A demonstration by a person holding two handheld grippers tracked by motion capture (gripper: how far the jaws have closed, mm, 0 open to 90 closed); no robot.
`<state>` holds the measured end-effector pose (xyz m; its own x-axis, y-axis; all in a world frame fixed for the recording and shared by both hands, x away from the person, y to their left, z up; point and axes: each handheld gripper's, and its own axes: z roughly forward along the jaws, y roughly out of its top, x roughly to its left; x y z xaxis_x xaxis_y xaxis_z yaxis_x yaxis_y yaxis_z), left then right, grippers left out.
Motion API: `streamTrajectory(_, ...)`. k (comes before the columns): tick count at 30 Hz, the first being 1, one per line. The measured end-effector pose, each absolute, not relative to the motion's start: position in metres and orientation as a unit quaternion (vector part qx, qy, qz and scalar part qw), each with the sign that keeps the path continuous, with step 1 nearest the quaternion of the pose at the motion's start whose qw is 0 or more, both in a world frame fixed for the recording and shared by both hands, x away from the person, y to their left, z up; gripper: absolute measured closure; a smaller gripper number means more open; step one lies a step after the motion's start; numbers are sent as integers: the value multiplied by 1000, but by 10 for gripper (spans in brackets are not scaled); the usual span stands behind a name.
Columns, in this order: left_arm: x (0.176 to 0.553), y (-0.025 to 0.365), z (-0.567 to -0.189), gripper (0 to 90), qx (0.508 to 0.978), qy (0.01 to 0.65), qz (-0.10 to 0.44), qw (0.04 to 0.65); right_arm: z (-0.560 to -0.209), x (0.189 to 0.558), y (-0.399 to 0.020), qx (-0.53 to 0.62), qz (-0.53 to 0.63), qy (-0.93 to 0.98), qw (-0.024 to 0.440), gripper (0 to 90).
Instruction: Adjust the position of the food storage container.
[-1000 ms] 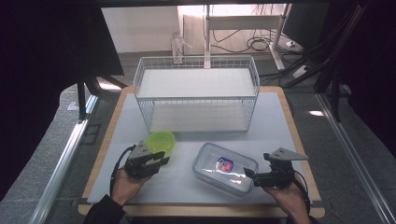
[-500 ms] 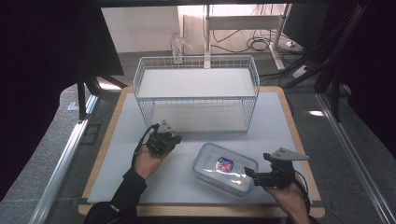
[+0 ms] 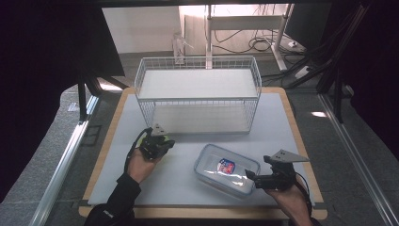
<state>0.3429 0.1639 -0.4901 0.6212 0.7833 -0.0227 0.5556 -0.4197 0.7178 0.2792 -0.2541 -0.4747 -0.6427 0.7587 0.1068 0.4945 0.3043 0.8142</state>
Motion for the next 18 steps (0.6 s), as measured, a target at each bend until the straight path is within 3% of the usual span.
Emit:
streamTrajectory(9, 336, 190, -499, 900, 821, 431, 167, 336, -475, 279, -253, 393, 436, 795, 151, 88)
streamTrajectory(15, 330, 187, -492, 900, 811, 422, 169, 369, -472, 277, -254, 392, 436, 795, 155, 153)
streamTrajectory(16, 325, 183, -490, 899, 810, 412, 169, 382, -468, 275, -257, 392, 438, 794, 154, 258)
streamTrajectory(17, 325, 183, -490, 899, 810, 412, 169, 382, -468, 275, -257, 392, 438, 794, 154, 258)
streamTrajectory(18, 319, 175, -488, 898, 810, 400, 166, 396, -464, 272, -260, 392, 436, 796, 152, 363)
